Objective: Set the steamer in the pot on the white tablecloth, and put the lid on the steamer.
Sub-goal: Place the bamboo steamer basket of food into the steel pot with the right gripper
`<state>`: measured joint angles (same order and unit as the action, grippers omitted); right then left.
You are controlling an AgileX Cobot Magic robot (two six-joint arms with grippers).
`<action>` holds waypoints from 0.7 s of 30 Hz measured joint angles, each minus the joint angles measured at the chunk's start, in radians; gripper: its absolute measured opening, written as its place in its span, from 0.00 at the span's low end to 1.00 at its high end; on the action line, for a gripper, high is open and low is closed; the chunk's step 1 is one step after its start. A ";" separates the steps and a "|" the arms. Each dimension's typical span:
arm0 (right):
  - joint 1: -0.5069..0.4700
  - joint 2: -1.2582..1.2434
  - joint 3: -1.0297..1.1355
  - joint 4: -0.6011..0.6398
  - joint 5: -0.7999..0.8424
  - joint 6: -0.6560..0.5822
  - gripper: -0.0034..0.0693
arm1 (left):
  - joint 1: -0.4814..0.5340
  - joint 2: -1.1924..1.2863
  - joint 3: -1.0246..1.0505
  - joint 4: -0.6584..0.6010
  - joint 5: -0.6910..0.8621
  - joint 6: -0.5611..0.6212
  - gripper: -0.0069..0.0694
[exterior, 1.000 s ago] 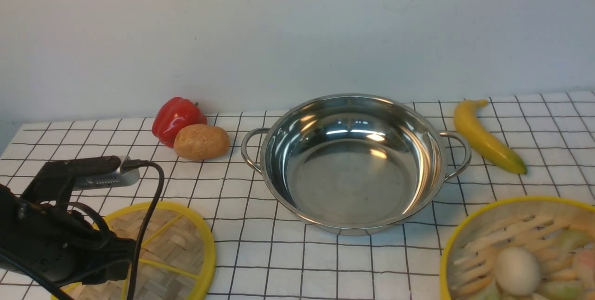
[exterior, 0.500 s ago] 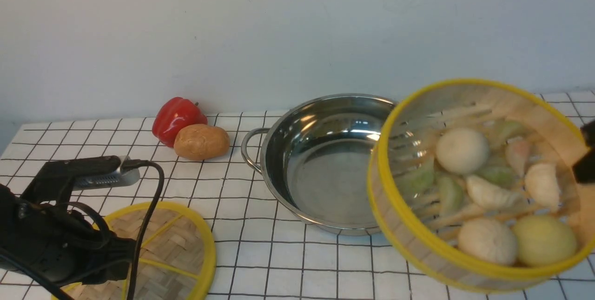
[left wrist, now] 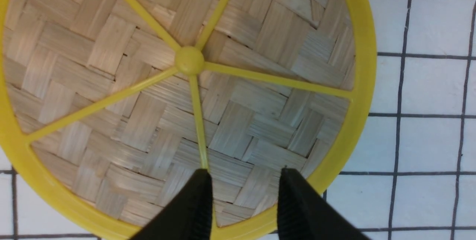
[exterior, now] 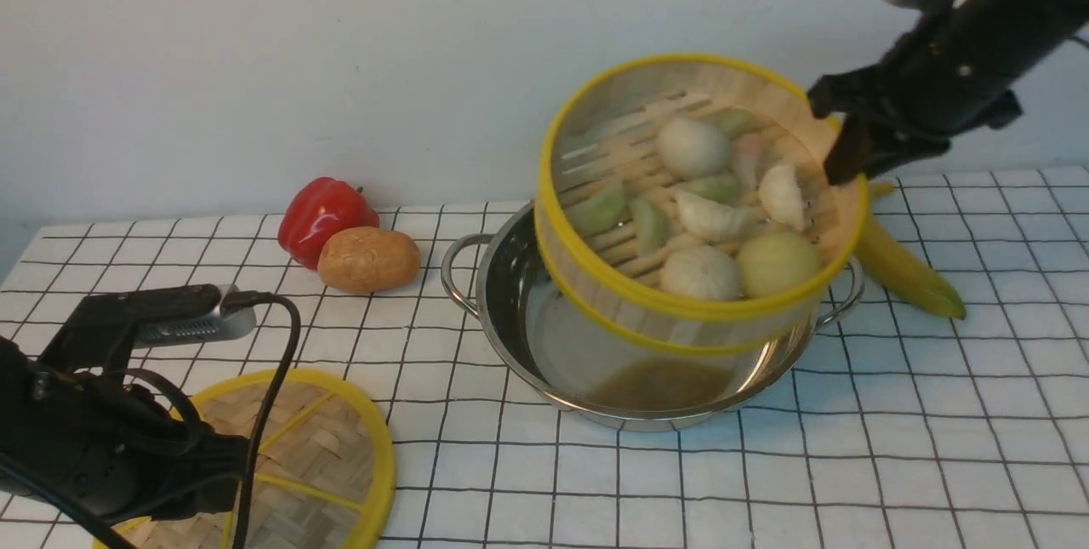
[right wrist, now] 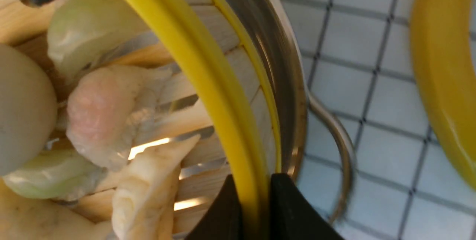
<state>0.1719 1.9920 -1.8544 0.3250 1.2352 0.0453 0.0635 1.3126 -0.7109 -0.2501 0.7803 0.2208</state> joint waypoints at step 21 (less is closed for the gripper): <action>0.048 0.235 -0.142 -0.057 0.011 0.066 0.17 | 0.000 0.000 0.000 -0.001 -0.001 0.000 0.41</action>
<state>0.2197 2.2274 -1.9967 0.2678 1.2466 0.1112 0.0635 1.3126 -0.7109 -0.2508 0.7791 0.2208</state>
